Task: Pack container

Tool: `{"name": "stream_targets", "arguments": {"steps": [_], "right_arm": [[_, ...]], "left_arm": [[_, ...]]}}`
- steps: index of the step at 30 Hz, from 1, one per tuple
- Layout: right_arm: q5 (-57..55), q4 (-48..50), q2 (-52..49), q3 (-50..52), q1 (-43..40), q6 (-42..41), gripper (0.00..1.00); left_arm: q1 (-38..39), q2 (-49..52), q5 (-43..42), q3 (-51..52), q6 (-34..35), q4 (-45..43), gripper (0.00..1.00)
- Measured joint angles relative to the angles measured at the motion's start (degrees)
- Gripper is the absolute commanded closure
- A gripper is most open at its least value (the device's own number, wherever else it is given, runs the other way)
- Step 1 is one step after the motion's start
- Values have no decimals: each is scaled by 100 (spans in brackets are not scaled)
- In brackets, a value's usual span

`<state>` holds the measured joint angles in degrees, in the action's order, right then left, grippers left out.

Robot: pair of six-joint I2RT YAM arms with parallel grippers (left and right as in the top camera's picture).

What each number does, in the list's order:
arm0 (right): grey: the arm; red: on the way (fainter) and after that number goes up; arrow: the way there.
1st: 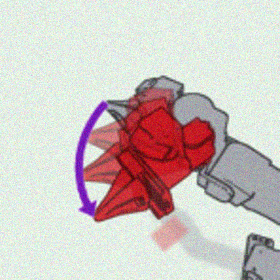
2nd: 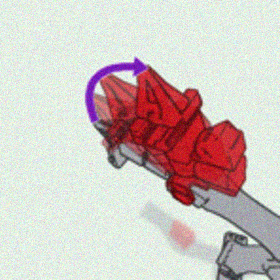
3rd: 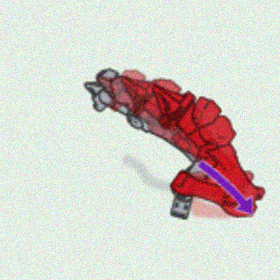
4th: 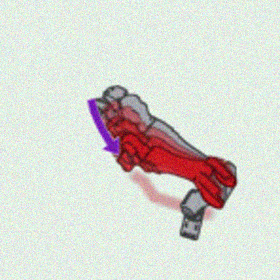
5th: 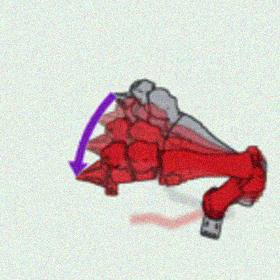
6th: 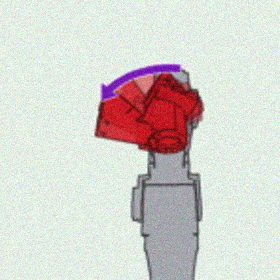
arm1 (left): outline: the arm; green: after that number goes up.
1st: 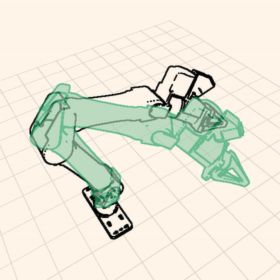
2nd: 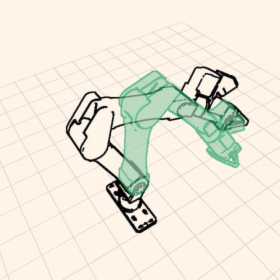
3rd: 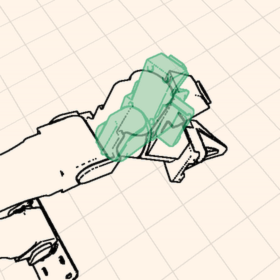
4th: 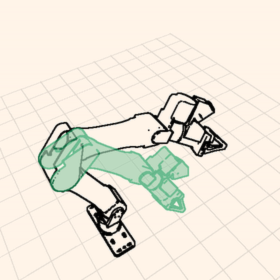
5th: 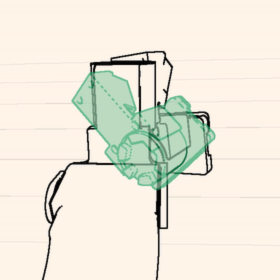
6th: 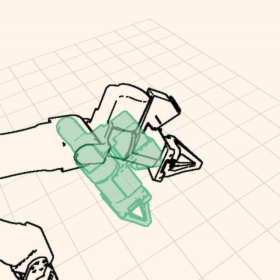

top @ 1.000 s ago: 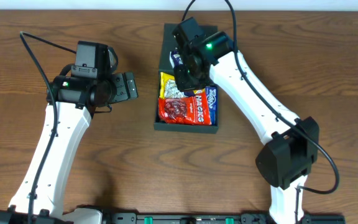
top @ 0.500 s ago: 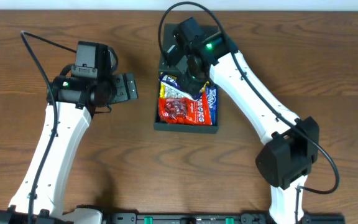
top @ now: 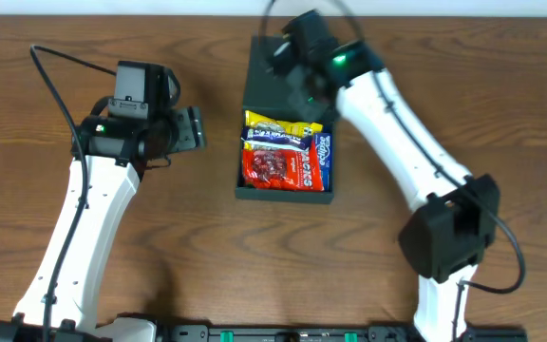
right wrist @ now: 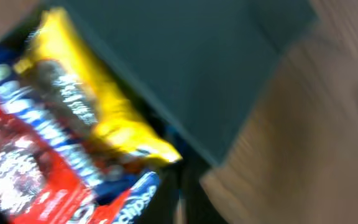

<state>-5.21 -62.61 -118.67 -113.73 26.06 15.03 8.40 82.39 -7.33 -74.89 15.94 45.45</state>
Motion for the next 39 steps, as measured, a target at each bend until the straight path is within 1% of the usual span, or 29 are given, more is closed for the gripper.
{"name": "stream_targets", "arguments": {"steps": [3, 5, 6, 10, 15, 17, 22, 28, 33, 35, 36, 39], "right_arm": [[264, 11, 0, 0, -595, -457, 98], [402, 22, 0, 0, -962, -673, 98], [457, 31, 0, 0, -1132, -765, 98], [577, 264, 0, 0, -1554, -957, 98], [791, 931, -9, 0, -1862, -1051, 98], [979, 1027, -52, 0, -1932, -1069, 99], [1620, 962, -562, 0, -2044, -1316, 99], [1987, 785, -1294, 17, -2033, -1886, 99], [2159, 809, -1425, 24, -2033, -2415, 99], [2282, 903, -1427, 24, -2033, -2544, 99], [2367, 988, -1445, 24, -2033, -2638, 99], [2498, 1246, -1512, 24, -2033, -2855, 99]], "left_arm": [[-2, 0, -2, 0, -85, -389, 72], [0, 4, 0, 0, -68, -664, 92], [0, 13, -4, 0, -57, -791, 94], [-2, 203, -20, 0, 4, -1338, 94], [0, 651, -286, 0, 153, -2203, 94], [0, 754, -337, 0, 188, -2529, 94], [0, 822, -334, 0, 203, -3187, 94], [-129, 1080, -337, -2, 249, -3646, 94], [-658, 1987, -1139, -13, 658, -4577, 94], [-872, 2352, -1523, -15, 938, -4972, 94], [-1049, 2645, -1860, -15, 1204, -5228, 94], [-1290, 3274, -2490, -199, 1692, -5438, 94]]}}
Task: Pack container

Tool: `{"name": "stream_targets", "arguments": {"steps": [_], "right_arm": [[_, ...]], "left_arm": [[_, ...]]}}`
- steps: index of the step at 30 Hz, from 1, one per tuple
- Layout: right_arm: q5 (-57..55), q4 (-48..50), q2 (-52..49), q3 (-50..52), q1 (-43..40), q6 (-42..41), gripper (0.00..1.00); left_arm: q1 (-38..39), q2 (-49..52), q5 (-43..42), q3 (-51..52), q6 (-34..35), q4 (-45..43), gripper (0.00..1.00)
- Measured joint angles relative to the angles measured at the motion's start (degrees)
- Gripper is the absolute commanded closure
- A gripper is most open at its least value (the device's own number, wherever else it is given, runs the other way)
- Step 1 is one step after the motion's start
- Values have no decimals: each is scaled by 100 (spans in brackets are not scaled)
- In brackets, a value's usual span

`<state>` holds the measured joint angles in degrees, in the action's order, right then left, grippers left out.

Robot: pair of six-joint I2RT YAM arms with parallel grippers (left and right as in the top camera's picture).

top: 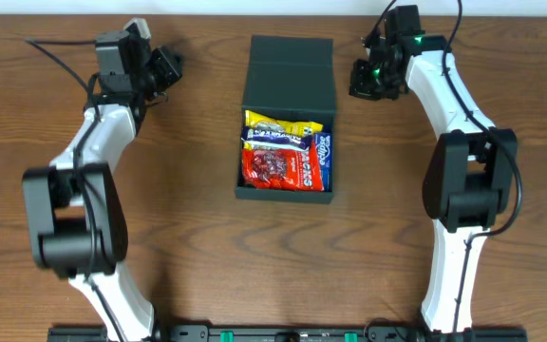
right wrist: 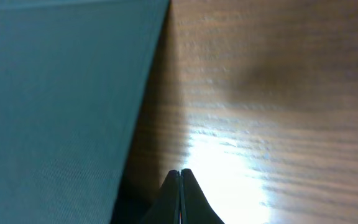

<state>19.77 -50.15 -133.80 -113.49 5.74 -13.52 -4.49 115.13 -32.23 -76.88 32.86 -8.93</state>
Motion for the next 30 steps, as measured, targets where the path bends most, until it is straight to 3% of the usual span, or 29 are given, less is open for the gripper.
{"name": "stream_targets", "arguments": {"steps": [7, 13, 30], "right_arm": [[170, 304, -240, 0, 2, -363, 99], [522, 704, -369, 0, 2, -651, 98], [938, 1115, -813, 0, 157, -1172, 99]], "left_arm": [[76, 1259, -839, -1327, 511, 616, 94], [240, 1729, -1119, -2166, 601, 1276, 94], [614, 2164, -1674, -2238, 619, 1788, 94]]}}
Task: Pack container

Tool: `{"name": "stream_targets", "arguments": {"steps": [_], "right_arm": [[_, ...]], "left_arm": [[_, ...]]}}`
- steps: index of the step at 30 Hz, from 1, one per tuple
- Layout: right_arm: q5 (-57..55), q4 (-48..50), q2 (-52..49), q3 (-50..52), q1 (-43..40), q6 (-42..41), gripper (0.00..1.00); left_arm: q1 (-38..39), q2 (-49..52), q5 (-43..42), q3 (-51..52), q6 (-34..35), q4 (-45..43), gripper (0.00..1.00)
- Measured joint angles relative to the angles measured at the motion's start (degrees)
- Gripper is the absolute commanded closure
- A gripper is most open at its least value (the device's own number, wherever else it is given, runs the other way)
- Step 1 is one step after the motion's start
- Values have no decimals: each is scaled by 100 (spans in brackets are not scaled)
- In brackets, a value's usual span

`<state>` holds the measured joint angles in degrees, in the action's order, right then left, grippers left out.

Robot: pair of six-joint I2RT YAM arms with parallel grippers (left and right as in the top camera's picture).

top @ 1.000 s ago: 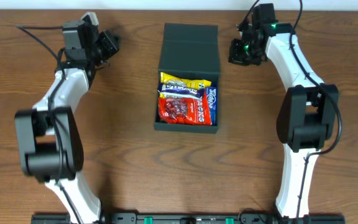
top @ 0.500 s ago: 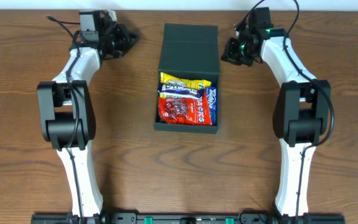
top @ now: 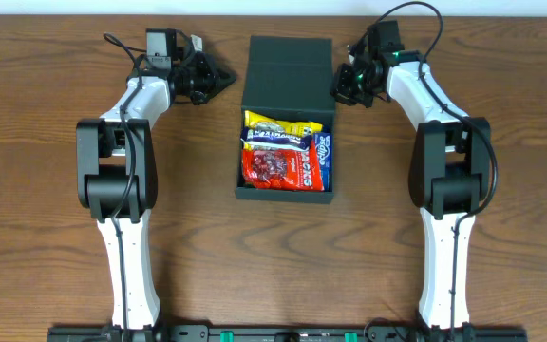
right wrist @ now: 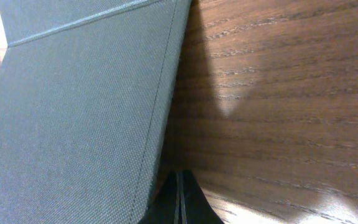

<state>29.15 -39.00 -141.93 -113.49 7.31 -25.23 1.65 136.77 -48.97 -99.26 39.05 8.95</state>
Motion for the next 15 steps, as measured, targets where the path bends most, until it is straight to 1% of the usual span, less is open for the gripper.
{"name": "stream_targets", "arguments": {"steps": [7, 15], "right_arm": [[105, 256, 0, 0, 2, -31, 99], [216, 306, 0, 0, 2, -46, 98]], "left_arm": [[127, 2, -81, 0, 11, 367, 94], [181, 2, -83, 0, -4, 638, 94]]}}
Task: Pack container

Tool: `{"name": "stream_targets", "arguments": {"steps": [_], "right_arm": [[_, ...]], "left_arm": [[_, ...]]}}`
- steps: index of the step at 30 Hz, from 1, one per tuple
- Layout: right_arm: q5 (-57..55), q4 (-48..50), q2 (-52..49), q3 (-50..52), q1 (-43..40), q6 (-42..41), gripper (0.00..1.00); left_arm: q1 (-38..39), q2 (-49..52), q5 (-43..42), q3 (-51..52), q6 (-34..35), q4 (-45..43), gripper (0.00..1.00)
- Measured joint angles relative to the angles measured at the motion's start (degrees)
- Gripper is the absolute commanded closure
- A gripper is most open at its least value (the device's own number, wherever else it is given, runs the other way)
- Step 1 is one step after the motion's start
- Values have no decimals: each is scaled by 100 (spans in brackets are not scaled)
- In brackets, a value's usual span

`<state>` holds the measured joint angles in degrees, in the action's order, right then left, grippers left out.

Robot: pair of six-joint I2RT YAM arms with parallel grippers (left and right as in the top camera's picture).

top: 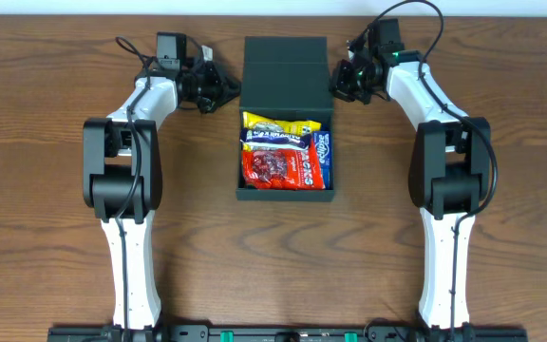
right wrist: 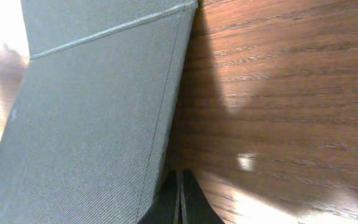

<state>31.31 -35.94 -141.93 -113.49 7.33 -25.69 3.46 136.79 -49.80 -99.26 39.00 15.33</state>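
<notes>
A dark green box (top: 238, 152) sits mid-table, holding a yellow packet (top: 278, 125), a blue packet (top: 319, 150) and a red packet (top: 272, 167). Its open lid (top: 286, 74) lies back toward the far edge. My left gripper (top: 230, 91) points at the lid's left edge, its fingers together in a narrow tip. At the lid's right edge is my right gripper (top: 338, 87). In the right wrist view the right gripper (right wrist: 179, 186) is shut on nothing, its tips low beside the grey-green lid (right wrist: 92, 118).
Brown wooden table (top: 501, 218) all round the box. Both arms reach in from the near edge, and their cables loop at the far side. A white strip runs along the table's far edge.
My left gripper has moved right and nearer, up to the lid's left edge. The lid's far edge sits slightly further left. My right gripper stays shut by the lid's right edge.
First my right gripper was over the lid and snacks, and my left was mid-left of the table. Then both arms were stretched to the far corners, the right shut. After that both were nearer the lid, and now they flank its two side edges.
</notes>
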Motion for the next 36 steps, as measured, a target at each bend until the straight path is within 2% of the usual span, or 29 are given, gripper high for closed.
{"name": "stream_targets", "arguments": {"steps": [15, 24, 31, 36], "right_arm": [[487, 33, 50, 0, -66, 691, 98], [533, 26, 831, 2, -109, 1209, 98], [605, -90, 1351, 2, -109, 1563, 99], [647, -619, 1587, 2, -81, 2044, 98]], "left_arm": [[-2, 81, -584, -260, -302, -210, 94], [33, 83, -1163, -960, -592, -208, 94], [79, -140, -1296, -1029, -1174, -81, 94], [48, -732, -1202, -1032, -1880, 577, 94]]}}
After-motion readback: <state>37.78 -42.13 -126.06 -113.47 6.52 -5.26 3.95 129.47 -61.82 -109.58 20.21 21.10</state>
